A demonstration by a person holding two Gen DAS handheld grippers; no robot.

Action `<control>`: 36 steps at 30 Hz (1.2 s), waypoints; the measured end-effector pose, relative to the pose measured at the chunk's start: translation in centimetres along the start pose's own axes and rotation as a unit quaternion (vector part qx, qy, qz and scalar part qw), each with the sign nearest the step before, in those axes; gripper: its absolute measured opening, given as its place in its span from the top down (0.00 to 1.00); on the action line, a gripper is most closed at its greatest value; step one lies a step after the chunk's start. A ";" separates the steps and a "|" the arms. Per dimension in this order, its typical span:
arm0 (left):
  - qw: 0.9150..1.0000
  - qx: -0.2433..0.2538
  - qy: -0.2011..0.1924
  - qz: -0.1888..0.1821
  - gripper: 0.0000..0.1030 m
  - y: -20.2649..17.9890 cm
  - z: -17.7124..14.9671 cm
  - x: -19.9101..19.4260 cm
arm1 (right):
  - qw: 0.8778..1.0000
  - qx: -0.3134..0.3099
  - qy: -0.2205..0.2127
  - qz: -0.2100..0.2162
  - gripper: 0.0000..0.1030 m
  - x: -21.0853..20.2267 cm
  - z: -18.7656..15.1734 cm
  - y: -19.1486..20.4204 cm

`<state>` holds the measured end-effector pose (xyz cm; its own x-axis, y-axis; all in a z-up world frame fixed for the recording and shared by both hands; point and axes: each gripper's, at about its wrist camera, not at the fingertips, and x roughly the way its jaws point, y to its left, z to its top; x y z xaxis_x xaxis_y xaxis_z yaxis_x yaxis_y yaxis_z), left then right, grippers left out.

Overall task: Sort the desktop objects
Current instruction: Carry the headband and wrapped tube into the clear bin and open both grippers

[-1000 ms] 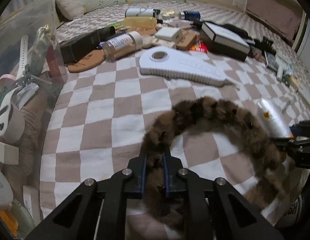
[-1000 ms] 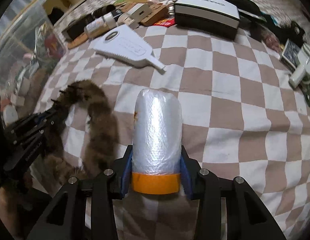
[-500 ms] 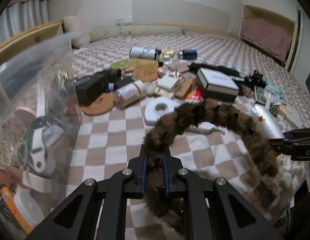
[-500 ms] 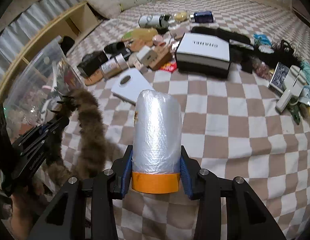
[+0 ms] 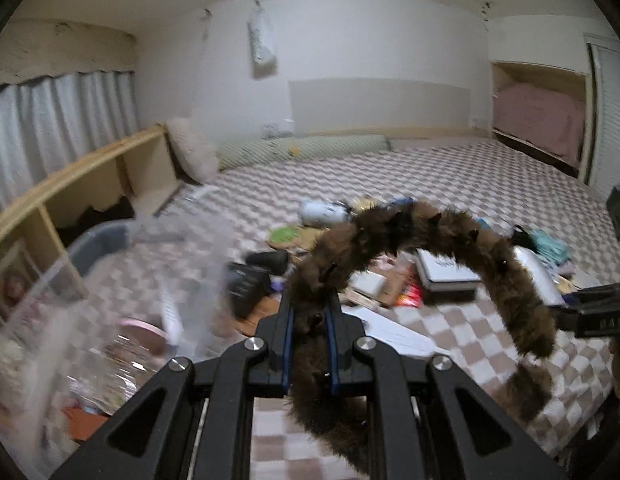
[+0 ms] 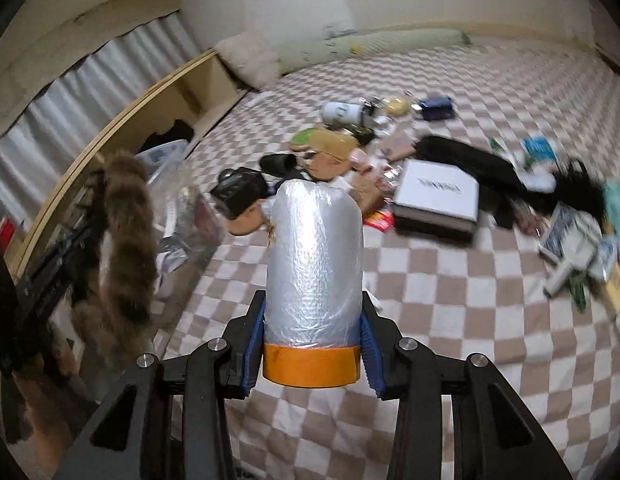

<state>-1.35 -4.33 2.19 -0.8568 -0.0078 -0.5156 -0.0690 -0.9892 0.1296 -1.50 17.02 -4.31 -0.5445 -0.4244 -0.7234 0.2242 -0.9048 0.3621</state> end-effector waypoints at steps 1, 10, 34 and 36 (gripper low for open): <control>1.000 0.002 -0.001 0.007 0.87 0.6 0.3 -0.2 | 1.000 -0.012 0.000 0.002 0.59 0.1 0.5 1.0; 0.993 -0.019 -0.016 0.119 0.87 12.1 3.5 -4.2 | 0.989 -0.121 -0.005 0.090 0.58 2.2 7.3 14.1; 0.935 0.064 0.277 0.211 0.84 23.1 1.1 19.7 | 0.971 -0.197 0.073 0.114 0.58 13.5 11.9 26.4; 0.928 0.072 0.299 0.211 0.83 23.2 0.4 21.4 | 0.969 -0.203 0.084 0.111 0.58 14.5 11.8 26.5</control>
<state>-21.45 -27.38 -5.48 -0.3891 -0.5130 -0.7652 0.1045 -0.8498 0.5166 -12.98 -12.69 1.74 -0.3147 -0.5789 -0.7522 0.6391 -0.7151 0.2830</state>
